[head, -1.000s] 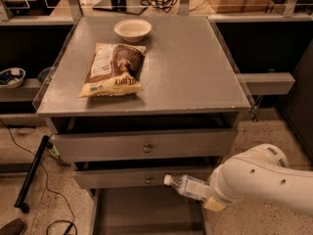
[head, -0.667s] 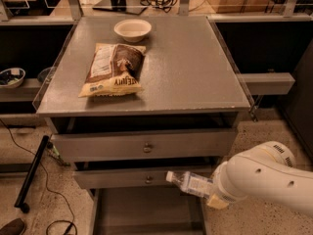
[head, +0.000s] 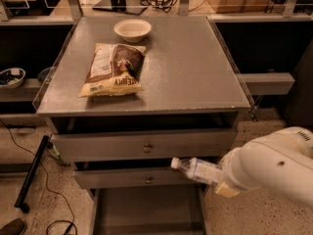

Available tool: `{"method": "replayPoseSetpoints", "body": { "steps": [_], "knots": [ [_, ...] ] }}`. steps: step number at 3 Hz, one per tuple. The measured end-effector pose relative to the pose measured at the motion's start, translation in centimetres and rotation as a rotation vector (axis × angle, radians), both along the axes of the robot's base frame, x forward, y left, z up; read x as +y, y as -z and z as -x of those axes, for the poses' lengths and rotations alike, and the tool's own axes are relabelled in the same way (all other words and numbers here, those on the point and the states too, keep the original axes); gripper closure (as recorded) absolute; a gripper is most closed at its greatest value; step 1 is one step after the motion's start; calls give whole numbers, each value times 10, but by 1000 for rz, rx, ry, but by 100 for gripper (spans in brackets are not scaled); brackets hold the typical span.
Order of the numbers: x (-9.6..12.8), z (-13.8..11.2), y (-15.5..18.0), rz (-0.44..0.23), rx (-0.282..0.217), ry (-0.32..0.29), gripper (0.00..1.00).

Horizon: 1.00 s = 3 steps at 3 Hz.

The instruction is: Pick blue plastic bottle from bottom drawer and place on counter

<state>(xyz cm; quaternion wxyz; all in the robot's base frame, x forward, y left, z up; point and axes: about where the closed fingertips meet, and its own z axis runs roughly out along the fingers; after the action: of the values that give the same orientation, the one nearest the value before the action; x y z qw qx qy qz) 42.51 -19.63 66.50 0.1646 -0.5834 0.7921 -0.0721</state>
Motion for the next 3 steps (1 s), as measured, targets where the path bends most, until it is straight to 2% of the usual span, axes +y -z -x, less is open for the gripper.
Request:
{"method": "replayPoseSetpoints", "body": {
  "steps": [1, 2, 3],
  "knots": [
    [3, -13, -27, -10, -54, -10, 100],
    [3, -14, -27, -10, -54, -10, 100],
    [2, -23, -44, 5, -51, -9, 100]
  ]
}}
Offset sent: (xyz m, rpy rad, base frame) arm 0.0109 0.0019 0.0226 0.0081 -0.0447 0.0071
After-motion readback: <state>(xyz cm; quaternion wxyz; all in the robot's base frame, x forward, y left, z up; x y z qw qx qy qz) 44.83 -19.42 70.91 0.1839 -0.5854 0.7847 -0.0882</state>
